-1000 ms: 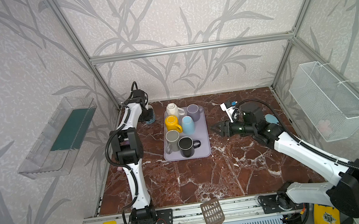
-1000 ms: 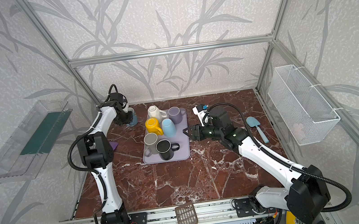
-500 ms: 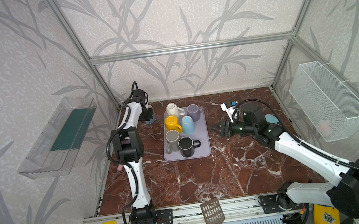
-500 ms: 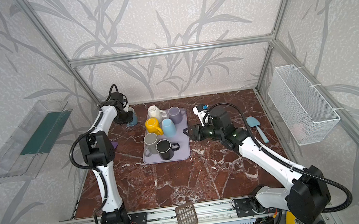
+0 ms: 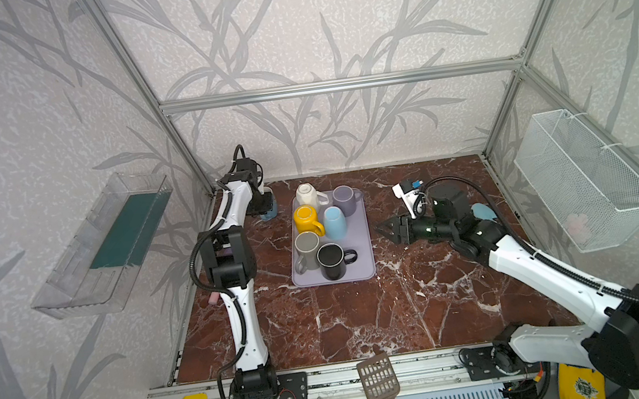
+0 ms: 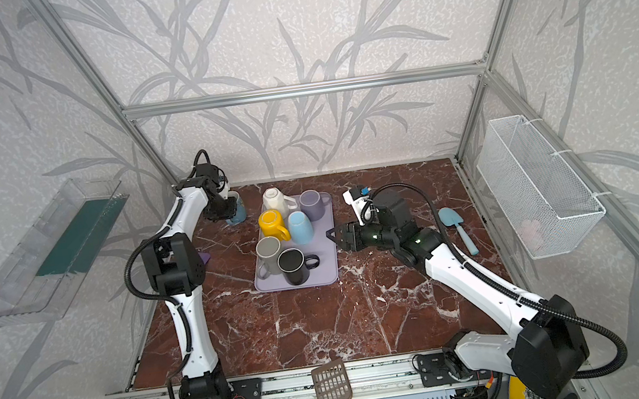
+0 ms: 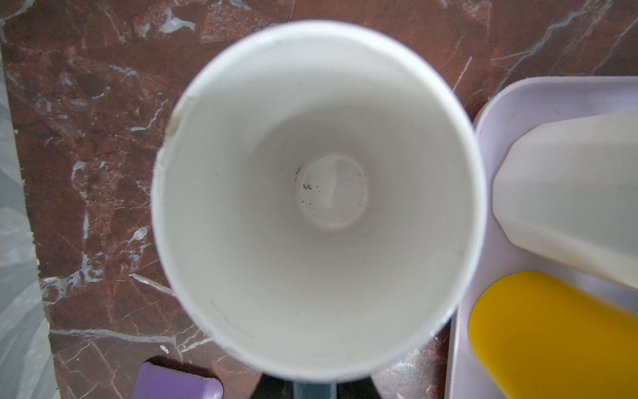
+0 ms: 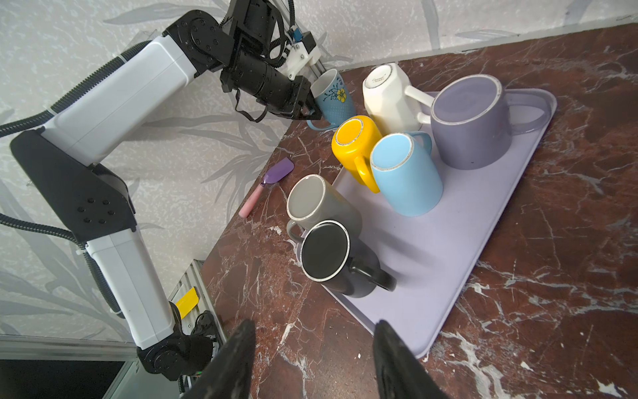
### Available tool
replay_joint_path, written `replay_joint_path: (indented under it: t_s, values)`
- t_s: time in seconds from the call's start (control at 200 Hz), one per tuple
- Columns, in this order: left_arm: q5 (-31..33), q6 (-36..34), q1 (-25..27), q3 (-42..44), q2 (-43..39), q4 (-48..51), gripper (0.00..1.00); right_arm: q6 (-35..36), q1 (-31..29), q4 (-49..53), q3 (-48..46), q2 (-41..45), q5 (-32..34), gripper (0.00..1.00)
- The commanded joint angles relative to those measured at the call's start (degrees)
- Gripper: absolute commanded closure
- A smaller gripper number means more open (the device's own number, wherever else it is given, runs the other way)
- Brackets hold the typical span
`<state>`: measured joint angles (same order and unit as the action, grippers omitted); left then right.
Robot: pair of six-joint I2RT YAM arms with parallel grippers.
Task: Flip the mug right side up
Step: 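Lower the blue flowered mug mouth-up onto the table with the left gripper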
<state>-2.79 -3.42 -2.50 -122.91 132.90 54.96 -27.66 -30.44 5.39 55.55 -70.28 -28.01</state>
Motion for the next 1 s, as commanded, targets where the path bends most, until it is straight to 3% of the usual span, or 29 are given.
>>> replay_joint_path:
  t_s: [0.0,0.28,0.36,0.615,0.785,0.995]
  values:
    - [-1.12,-0.97,-0.05,-2.18,1.09,2.52,0.95,0.59,-0.23,0.22,1.49,1.07,0.28,0.44]
    - [-1.14,-0.81,-0.05,-2.17,1.22,2.61,0.9,0.55,-0.24,0.41,1.12,1.33,0.57,0.44]
    - [-1.17,-0.55,-0.06,-2.24,1.39,2.94,0.82,0.68,-0.21,0.58,0.98,1.54,0.76,0.44]
    - [-0.66,-0.45,-0.05,-2.58,1.41,3.58,0.75,0.67,-0.22,0.57,0.16,2.17,1.27,0.43]
    - [0.24,-0.08,-0.08,-3.33,1.4,4.27,0.65,0.62,-0.23,0.36,-0.43,2.69,1.51,0.42]
    - [1.1,0.72,-0.05,-4.18,1.02,5.73,0.42,0.98,-0.26,0.83,-1.06,2.69,2.25,0.41]
